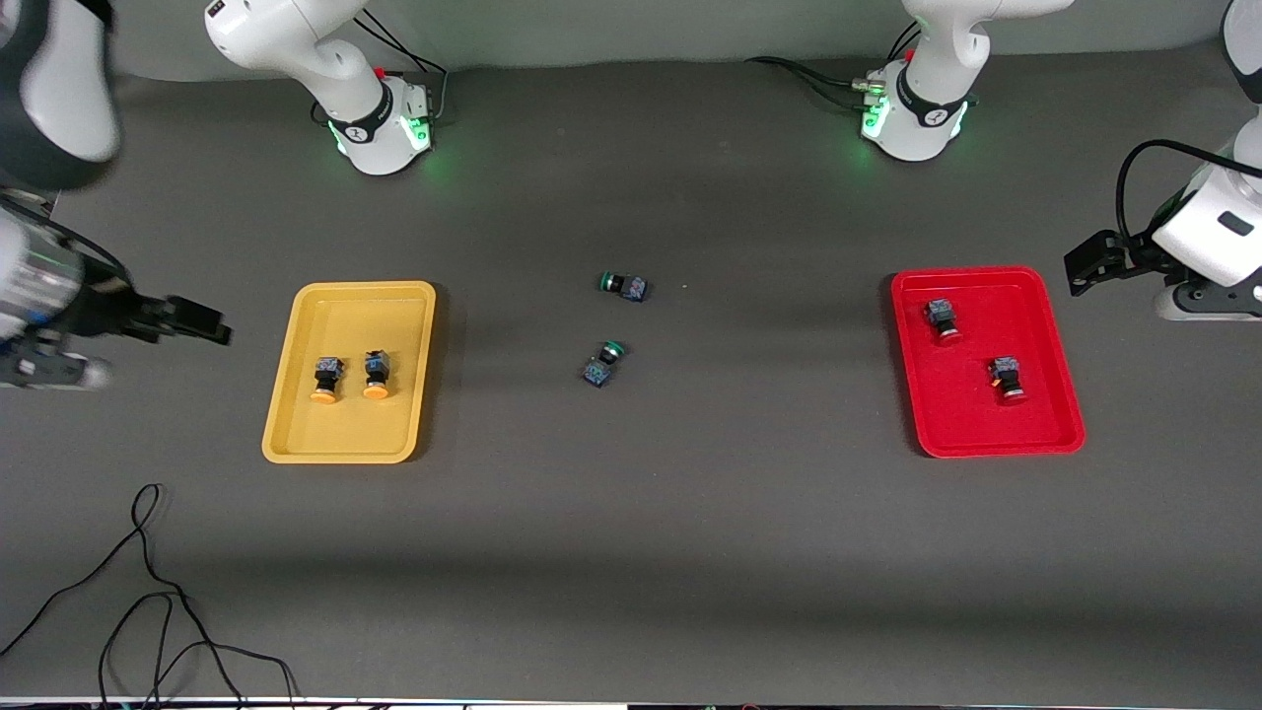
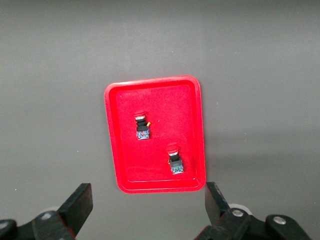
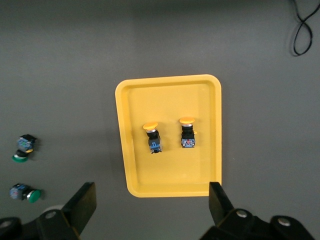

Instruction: Place red and yellow buttons in trays

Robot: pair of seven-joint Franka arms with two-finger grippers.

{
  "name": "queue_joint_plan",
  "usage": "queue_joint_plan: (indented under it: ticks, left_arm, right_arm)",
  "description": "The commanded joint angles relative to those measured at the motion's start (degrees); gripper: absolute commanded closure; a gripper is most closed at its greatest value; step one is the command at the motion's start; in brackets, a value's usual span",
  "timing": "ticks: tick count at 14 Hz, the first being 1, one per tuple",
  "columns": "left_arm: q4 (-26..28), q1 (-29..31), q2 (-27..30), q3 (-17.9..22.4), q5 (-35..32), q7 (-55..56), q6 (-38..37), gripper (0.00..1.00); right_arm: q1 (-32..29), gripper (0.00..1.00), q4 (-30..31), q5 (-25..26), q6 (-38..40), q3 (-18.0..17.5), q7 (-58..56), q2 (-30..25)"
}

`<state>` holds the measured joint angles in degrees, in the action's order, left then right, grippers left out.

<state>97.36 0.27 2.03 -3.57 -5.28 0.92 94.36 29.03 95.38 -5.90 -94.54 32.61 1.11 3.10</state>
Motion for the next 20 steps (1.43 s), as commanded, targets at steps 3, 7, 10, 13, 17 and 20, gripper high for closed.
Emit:
queue_joint_plan:
  ticks: [3, 7, 10, 13, 17, 20]
  left_arm:
    - [-2.08, 0.79, -0.89, -0.56, 0.27, -0.75, -0.06, 0.00]
    - [-4.27, 0.09, -1.59, -0.56, 0.36, -1.19, -0.76, 0.00]
    - [-4.37, 0.26, -1.85, -0.56, 0.36, -1.19, -0.41, 0.00]
    - [-4.19, 0.35, -1.68, -0.56, 0.36, -1.10, -0.49, 0.00]
    - [-4.02, 0.26, -1.42, -0.56, 0.36, -1.01, -0.76, 0.00]
    - [-3.58, 0.26, -1.24, -0.64, 0.36, -0.84, -0.85, 0.00]
  right_arm:
    - [-22.23, 0.00, 5.34, 4.06, -0.74, -23.18, 2.14, -6.43]
    - [-23.05, 0.00, 5.61, 4.14, -0.39, -23.73, 1.70, -6.62]
    - [-23.49, 0.00, 4.56, 4.14, -0.21, -23.65, 1.79, -6.00]
    - [-27.17, 0.00, 4.55, 5.19, -0.12, -26.52, 1.79, -5.91]
    - [-27.36, 0.00, 4.12, 5.37, 1.19, -27.34, 1.88, -6.00]
    - [-27.10, 0.00, 3.15, 7.73, 2.78, -27.42, 1.88, -5.73]
